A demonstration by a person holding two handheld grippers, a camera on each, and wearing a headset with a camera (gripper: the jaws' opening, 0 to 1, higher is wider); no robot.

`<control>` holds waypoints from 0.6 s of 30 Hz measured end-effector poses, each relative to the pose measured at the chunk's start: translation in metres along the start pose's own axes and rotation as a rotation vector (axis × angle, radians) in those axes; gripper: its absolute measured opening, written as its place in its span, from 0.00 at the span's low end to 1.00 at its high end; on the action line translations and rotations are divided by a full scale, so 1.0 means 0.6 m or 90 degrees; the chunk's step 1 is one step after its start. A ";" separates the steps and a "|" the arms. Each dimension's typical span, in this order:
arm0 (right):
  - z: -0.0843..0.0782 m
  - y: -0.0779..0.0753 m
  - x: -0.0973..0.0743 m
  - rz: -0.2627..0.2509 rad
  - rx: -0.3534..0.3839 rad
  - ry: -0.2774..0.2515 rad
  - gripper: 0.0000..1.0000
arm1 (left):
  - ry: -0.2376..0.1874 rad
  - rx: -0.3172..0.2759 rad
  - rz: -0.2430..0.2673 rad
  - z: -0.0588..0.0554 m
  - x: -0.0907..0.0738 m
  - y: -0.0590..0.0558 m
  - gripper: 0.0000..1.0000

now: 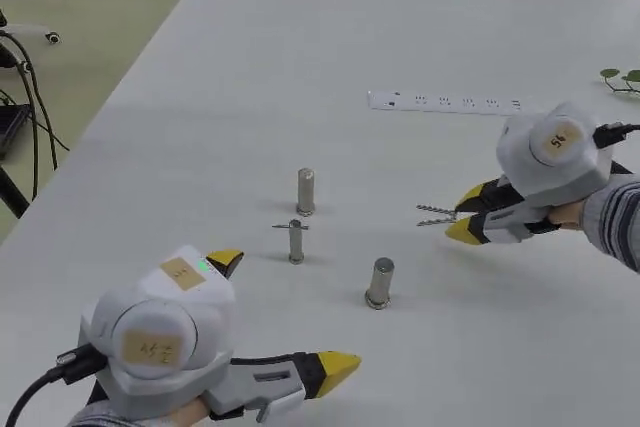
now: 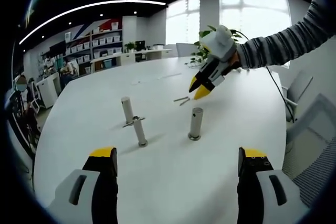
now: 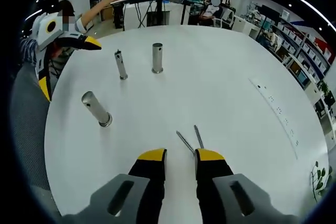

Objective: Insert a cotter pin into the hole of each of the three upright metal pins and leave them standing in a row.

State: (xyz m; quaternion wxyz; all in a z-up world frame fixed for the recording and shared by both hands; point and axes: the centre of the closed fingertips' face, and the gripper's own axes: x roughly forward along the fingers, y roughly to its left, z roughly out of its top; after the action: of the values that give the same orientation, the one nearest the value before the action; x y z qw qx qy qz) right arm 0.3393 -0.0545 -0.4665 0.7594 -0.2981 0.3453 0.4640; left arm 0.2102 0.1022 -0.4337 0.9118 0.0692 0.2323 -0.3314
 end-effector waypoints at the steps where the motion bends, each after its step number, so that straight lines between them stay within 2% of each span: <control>1: -0.001 -0.003 0.003 0.001 -0.003 0.007 0.17 | -0.002 0.000 -0.002 0.001 0.000 -0.001 0.94; 8: -0.001 -0.019 0.024 0.007 -0.014 0.028 0.14 | -0.001 -0.004 -0.011 0.000 0.002 -0.004 0.92; 12: -0.006 -0.020 0.034 0.020 -0.015 0.047 0.13 | 0.006 -0.005 -0.013 -0.003 0.002 -0.004 0.91; 18: -0.016 -0.022 0.040 0.027 -0.021 0.078 0.11 | 0.001 -0.010 -0.013 -0.001 0.001 -0.003 0.90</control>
State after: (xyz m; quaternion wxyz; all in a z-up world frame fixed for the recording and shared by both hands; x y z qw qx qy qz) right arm 0.3567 -0.0549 -0.4895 0.7215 -0.3311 0.3897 0.4668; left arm 0.2090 0.1008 -0.4345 0.9088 0.0604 0.2364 -0.3385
